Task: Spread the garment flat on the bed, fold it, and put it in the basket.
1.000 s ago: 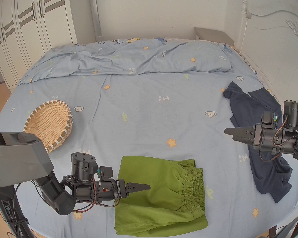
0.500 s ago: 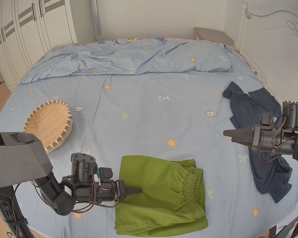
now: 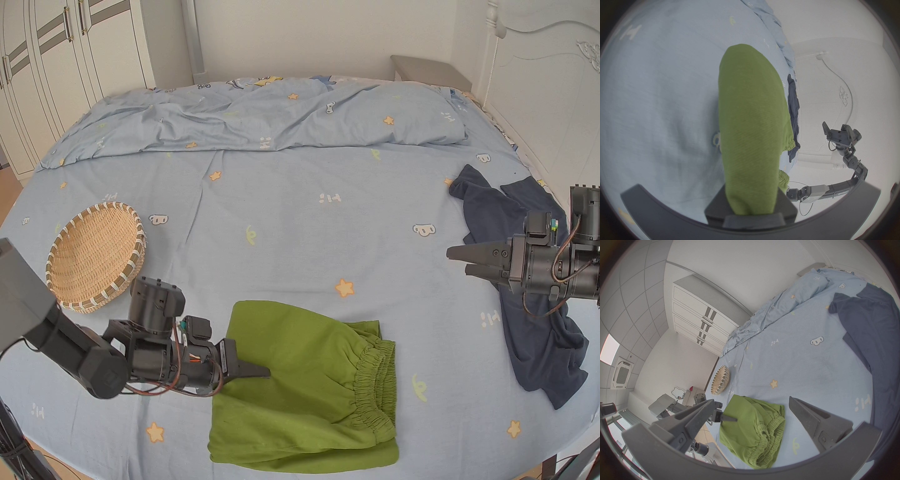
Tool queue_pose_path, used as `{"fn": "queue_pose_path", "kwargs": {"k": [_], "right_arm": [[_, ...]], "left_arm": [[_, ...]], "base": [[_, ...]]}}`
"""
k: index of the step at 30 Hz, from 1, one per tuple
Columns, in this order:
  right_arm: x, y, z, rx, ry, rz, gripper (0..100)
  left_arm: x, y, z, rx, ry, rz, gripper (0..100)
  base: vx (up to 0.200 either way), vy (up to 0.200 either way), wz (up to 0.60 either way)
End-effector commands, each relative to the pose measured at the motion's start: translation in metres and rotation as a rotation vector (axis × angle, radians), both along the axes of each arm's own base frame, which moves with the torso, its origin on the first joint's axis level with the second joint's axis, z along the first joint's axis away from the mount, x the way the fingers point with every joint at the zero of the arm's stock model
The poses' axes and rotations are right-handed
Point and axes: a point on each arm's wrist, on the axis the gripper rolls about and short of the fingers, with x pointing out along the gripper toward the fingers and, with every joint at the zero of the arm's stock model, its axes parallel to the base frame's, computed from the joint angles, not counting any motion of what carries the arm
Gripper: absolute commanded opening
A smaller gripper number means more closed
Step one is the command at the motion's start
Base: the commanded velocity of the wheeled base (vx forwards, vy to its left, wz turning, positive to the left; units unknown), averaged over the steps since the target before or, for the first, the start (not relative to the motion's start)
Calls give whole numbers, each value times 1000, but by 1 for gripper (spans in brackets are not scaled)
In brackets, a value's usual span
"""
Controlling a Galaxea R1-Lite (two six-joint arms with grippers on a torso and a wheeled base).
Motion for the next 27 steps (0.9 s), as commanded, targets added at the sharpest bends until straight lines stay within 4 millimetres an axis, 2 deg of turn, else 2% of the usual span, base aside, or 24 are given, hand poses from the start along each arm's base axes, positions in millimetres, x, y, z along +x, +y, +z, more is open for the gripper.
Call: {"fn": "queue_pose_path", "kwargs": {"k": [1, 2, 6, 17, 27], "right_arm": [[11, -1, 3, -9, 12, -25, 100], [16, 1, 0, -12, 23, -24, 100], [15, 1, -1, -13, 22, -21, 100], [13, 2, 1, -12, 16, -15, 100], [13, 3, 0, -12, 18, -11, 100]], "left_arm": [[11, 28, 77, -43, -165, 89, 0], [15, 36, 81, -17, -175, 97, 0], [20, 44, 83, 18, -174, 106, 0], [21, 46, 90, 21, -163, 113, 0], [22, 50, 101, 38, -114, 124, 0]], "base": [[0, 0, 0], [0, 0, 0], [0, 0, 0], [0, 0, 0], [0, 200, 0]]}}
